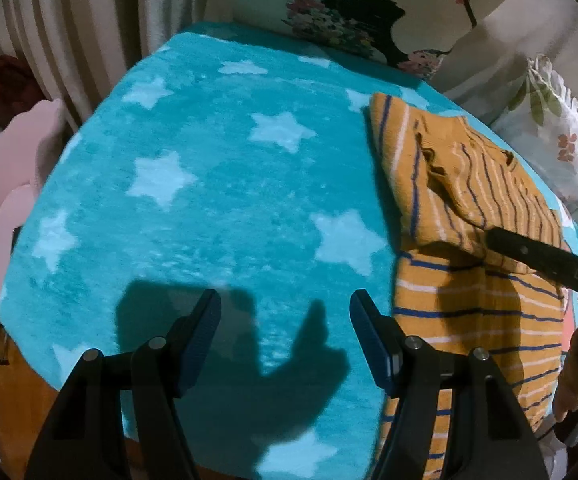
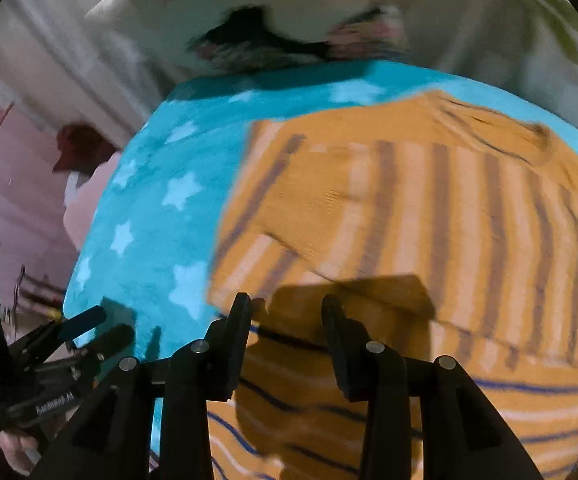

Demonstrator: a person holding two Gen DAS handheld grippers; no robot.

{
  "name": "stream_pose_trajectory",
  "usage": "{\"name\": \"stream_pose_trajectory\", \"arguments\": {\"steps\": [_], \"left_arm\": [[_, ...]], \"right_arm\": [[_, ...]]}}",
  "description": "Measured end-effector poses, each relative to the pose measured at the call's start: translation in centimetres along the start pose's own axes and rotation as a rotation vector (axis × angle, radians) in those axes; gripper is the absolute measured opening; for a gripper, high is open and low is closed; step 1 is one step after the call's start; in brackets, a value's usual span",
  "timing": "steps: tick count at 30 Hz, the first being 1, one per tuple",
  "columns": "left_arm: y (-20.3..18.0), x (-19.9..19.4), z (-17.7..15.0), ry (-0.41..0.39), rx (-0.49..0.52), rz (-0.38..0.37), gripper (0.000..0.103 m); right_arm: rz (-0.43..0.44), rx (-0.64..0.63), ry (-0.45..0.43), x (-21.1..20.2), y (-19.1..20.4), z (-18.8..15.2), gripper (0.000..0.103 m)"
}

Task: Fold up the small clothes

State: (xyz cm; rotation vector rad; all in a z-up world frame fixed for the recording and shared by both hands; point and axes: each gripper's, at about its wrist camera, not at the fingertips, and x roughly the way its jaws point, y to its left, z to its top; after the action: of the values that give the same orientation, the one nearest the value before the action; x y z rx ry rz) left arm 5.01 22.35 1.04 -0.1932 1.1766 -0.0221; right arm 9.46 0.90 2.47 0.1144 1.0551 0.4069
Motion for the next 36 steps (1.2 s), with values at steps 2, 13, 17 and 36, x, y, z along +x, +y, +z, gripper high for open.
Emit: {"name": "stream_pose_trajectory", "arguments": {"steps": [2, 13, 17, 36], "left_arm": [[-0.8, 0.2, -0.1, 0.008, 0.001, -0.005, 0.066], [-7.7, 2.6, -1.1, 0.058, 0.042, -0.056, 0.066], [-8.4, 3.4, -2.1, 0.059, -0.002, -0.044, 0.066], [-7.0, -0.7, -11.2, 0.011, -0.055, -0.04, 0.062]], "right_arm": [[-0.045, 0.054, -0.015, -1.2, -2.8, -0.8, 0.04], [-0.243, 0.37, -0.067, -7.0, -19.3, -5.6, 0.04], [-0.205, 0.438, -0.089, -9.4, -23.3, -8.0, 0.04], [-0.033, 0.286, -0.038, -12.8, -22.4, -17.6, 0.042]]}}
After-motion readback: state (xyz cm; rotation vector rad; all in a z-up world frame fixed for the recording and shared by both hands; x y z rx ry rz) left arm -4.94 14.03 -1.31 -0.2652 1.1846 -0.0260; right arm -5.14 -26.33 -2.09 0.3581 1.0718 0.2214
